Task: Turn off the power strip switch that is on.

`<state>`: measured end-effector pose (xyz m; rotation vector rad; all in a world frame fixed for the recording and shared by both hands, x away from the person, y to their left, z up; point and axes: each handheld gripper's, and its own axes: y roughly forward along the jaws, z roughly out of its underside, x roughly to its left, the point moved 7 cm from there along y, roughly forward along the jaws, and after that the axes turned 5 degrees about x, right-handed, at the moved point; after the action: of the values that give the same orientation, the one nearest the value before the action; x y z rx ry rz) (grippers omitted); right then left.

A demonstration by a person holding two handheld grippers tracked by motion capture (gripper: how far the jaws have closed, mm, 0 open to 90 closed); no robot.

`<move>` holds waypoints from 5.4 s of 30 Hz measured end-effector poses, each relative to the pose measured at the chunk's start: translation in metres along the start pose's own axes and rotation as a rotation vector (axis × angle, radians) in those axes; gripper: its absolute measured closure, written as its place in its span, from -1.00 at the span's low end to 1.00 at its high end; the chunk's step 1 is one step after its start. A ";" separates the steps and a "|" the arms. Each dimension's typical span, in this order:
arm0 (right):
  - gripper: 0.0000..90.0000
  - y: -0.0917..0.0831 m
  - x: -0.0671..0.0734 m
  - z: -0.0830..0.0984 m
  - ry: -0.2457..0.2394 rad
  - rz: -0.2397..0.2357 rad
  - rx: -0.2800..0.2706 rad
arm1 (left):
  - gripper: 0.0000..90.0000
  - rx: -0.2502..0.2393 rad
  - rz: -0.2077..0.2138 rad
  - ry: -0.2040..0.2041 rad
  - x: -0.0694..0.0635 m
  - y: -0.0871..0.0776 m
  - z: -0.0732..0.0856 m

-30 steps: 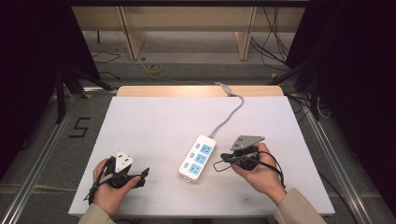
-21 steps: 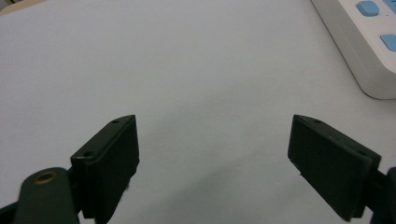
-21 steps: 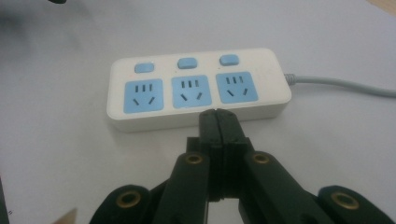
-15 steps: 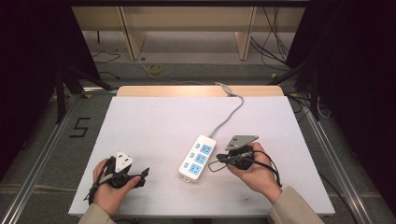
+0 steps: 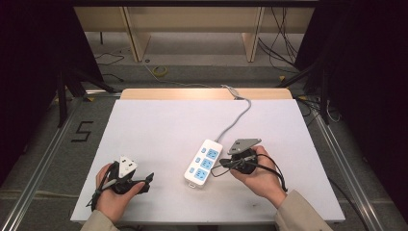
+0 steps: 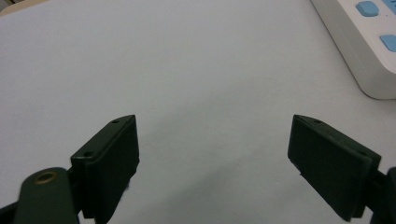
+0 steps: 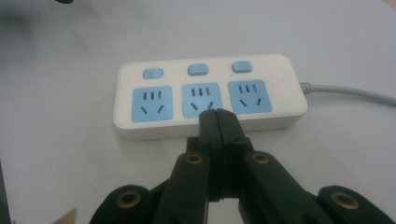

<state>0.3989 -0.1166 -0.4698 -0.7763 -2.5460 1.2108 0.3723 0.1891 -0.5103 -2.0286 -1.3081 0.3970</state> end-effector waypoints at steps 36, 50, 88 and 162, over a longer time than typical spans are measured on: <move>1.00 0.025 0.016 -0.014 -0.047 -0.039 0.042 | -0.64 -0.002 0.002 0.005 -0.002 0.000 0.000; 1.00 0.033 0.022 -0.020 -0.064 -0.053 0.054 | -0.64 -0.003 0.003 0.003 -0.002 0.000 -0.001; 1.00 0.064 0.039 -0.044 -0.103 -0.091 0.087 | -0.64 -0.004 0.007 0.002 -0.002 0.000 -0.001; 1.00 0.089 0.045 -0.046 -0.098 -0.078 0.129 | -0.64 0.001 0.008 0.006 -0.004 0.001 -0.001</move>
<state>0.4129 -0.0150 -0.5102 -0.5980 -2.5175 1.4039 0.3719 0.1852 -0.5112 -2.0333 -1.2962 0.3948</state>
